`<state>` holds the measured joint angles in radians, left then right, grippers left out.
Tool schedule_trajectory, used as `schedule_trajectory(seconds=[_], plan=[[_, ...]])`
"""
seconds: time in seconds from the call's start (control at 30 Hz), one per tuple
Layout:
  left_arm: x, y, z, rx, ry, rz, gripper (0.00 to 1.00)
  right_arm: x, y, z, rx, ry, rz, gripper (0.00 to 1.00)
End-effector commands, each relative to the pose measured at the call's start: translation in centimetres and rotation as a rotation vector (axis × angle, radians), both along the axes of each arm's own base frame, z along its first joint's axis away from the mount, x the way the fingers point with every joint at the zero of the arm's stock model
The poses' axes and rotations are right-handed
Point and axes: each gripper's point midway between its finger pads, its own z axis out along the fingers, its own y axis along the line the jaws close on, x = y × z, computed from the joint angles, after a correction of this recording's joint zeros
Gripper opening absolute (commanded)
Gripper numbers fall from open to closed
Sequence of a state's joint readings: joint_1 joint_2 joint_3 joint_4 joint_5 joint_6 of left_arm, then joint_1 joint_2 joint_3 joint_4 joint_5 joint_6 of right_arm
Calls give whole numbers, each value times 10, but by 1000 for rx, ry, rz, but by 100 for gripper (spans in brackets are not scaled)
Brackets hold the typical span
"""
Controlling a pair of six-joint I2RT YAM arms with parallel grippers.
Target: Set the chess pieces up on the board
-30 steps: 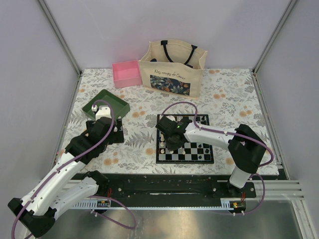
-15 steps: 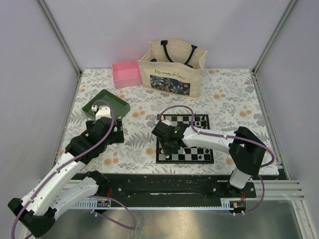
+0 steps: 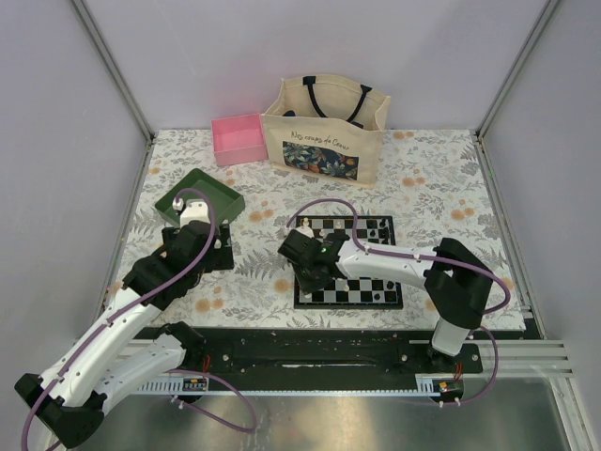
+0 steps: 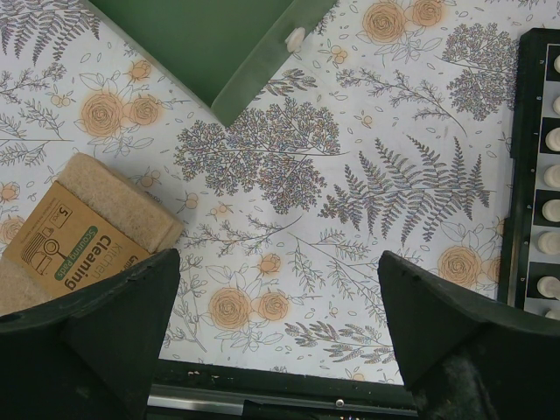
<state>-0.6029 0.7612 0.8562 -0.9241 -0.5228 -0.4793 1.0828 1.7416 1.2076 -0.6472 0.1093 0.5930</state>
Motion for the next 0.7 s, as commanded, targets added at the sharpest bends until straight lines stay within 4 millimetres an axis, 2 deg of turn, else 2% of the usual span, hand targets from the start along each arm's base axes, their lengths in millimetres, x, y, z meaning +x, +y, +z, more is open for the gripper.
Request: schedule_trajectory(seconds=[0.0,0.23,0.67], plan=[[6,-2,13,-28,-45,12,99,-1,21,12,59,-6,11,19],[6,-2,14,-29,-47,12,99,-6,23,7,53,8,24,19],[6,-2,14,-33,-50,10,99,-3,21,7,36,-17,20,23]])
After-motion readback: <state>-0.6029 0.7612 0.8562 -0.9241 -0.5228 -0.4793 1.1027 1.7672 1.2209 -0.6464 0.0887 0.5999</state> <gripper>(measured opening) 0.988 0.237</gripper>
